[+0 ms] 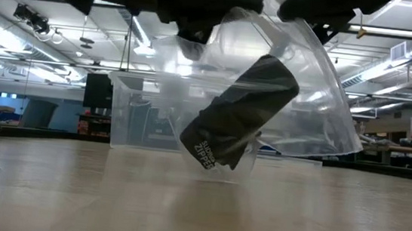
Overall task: Roll bandage
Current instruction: Close the transparent zip bag
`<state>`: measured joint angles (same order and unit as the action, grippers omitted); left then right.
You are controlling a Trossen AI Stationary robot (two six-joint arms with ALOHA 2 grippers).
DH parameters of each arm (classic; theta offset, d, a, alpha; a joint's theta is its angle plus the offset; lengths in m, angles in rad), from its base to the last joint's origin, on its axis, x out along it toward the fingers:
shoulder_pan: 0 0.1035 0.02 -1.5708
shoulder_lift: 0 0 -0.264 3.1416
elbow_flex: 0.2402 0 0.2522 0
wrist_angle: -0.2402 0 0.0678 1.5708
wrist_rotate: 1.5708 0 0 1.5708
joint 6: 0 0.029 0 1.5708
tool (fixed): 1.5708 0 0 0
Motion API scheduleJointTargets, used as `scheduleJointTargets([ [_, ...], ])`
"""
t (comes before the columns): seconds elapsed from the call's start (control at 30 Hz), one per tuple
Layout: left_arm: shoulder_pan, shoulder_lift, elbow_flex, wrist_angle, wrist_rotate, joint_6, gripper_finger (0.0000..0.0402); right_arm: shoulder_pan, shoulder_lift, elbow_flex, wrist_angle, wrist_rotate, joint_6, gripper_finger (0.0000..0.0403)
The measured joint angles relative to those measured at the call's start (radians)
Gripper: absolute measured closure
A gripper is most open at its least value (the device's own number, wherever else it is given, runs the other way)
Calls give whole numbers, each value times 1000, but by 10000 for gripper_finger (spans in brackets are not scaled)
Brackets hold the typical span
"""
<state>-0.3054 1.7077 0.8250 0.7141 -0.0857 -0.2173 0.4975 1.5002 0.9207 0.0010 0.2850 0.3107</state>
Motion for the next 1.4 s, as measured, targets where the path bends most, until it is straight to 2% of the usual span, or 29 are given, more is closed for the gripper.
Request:
scheduleJointTargets([
  [0.17,19,0,98,-142,70,32,360,-3,0,0,-17,-7,1,403],
  [0.4,18,0,191,-332,77,81,361,-3,0,0,-21,-8,-1,403],
  [0.67,19,0,196,-334,124,79,360,-3,0,1,-30,-8,-2,403],
  [0.87,14,-35,196,-405,151,78,337,-4,0,1,-50,3,4,403],
  [1.07,12,-47,197,-411,109,75,312,-4,0,1,-49,2,5,403],
  [1.4,13,-43,197,-431,57,44,310,-4,0,11,-54,-2,-2,403],
])
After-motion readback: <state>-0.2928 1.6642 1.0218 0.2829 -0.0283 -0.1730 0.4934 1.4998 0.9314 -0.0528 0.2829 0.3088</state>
